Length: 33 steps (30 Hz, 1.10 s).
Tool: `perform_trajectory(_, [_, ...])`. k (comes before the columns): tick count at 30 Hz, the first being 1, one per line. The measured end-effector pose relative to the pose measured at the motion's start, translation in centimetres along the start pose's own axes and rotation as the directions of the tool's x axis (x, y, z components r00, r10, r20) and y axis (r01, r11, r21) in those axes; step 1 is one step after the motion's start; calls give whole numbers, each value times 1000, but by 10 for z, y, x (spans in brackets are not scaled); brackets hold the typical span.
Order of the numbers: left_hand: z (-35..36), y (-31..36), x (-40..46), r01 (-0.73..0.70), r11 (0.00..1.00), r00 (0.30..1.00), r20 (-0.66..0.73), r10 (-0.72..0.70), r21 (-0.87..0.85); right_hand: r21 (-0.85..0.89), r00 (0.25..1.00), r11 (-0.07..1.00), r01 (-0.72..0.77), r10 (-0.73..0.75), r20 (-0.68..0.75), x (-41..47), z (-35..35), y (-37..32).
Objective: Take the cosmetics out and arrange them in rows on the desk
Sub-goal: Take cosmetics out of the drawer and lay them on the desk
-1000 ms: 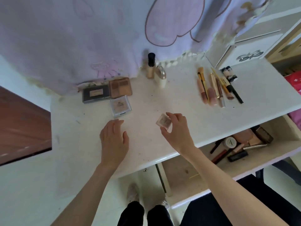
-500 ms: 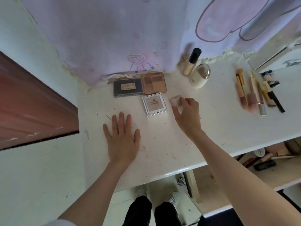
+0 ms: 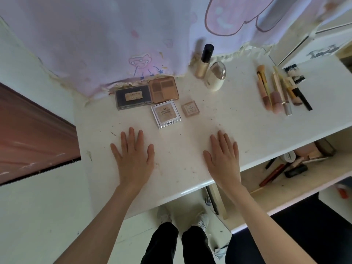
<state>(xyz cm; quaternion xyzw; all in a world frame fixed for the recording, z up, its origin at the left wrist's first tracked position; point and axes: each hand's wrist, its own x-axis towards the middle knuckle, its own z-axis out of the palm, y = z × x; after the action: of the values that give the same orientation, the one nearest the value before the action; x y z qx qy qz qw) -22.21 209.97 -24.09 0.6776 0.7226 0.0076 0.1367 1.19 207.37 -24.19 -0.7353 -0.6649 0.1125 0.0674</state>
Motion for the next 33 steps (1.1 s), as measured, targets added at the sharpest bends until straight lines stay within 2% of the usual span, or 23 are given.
perform_trajectory(4, [-4, 36, -27, -240, 967, 970, -70, 234, -88, 25, 999, 999, -33, 33, 4, -21, -10, 32])
perform_trajectory(9, [10, 114, -62, -549, 806, 835, -109, 539, -220, 99, 987, 987, -130, 138, -80, -57, -24, 92])
perform_trajectory(13, [35, 181, -91, -664, 676, 728, -72, 681, -321, 58, 973, 981, -185, 191, -127, -81, -33, 152])
perform_trajectory(16, [61, 219, -104, -705, 587, 633, 19, 774, -399, -2, 968, 973, -233, 231, -94, -86, -39, 195])
perform_trajectory(18, [77, 243, -107, -708, 552, 596, 47, 802, -441, -55, 965, 964, -259, 256, -54, -81, -44, 221])
perform_trajectory(20, [91, 268, -106, -660, 568, 620, 72, 781, -492, -137, 957, 949, -282, 288, 24, -70, -51, 244])
perform_trajectory(24, [130, 312, -83, -511, 703, 719, 202, 665, -495, -277, 907, 907, -316, 375, 193, -29, -56, 284])
perform_trajectory(26, [149, 334, -68, -486, 749, 748, 230, 623, -450, -236, 874, 909, -342, 401, 275, -8, -50, 299])
perform_trajectory(29, [169, 364, -51, -444, 815, 799, 246, 548, -372, -73, 859, 933, -353, 354, 369, 13, -36, 310])
perform_trajectory(33, [191, 387, -34, -490, 849, 823, 215, 526, -199, -33, 869, 933, -357, 345, 354, 29, -23, 312])
